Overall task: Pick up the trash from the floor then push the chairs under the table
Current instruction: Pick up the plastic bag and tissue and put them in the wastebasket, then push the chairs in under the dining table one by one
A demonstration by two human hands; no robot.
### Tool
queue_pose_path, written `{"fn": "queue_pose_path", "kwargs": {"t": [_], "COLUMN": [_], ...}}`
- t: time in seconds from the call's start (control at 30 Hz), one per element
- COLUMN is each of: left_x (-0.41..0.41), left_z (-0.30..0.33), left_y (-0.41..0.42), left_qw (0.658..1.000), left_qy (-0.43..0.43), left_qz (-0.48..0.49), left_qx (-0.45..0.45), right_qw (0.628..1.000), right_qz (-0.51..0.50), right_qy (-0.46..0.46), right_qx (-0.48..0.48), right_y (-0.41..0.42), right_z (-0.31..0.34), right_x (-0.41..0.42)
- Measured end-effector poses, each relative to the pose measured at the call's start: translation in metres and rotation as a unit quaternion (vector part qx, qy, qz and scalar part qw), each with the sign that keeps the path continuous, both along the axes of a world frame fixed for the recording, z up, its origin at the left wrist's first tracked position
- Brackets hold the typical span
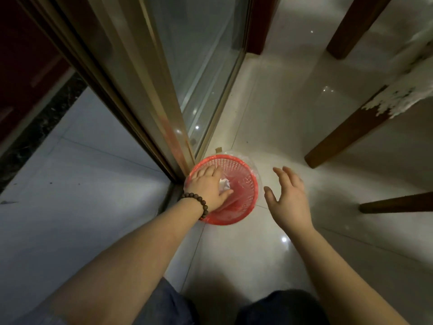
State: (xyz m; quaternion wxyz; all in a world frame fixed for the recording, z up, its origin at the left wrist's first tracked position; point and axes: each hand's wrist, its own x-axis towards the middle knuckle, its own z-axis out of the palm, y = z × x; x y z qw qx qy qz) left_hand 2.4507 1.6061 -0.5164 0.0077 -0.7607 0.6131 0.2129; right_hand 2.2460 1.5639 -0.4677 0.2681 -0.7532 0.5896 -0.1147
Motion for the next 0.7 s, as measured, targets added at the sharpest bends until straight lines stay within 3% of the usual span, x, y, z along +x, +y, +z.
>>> {"fn": "queue_pose_path", "kwargs": {"t": [0.47,0.7], "left_x": [-0.071,-0.104], "left_z": [0.381,0.483], "left_y": [0.085,0.109], "left_qw": [1.0,0.998], "left_qy": [0.019,0.032], "left_qz": [-0.006,-0.005], "left_qx": [0.003,-0.052], "right_qw": [0.996,0.998], "right_qz": [0.045,0.016], "right_qy": [0.063,0.064], "right_qx": [0.039,0.001], "right_y": [0.077,0.107], "right_z": [0.336,0.435], "right_x": [-0.056,-0.079]}}
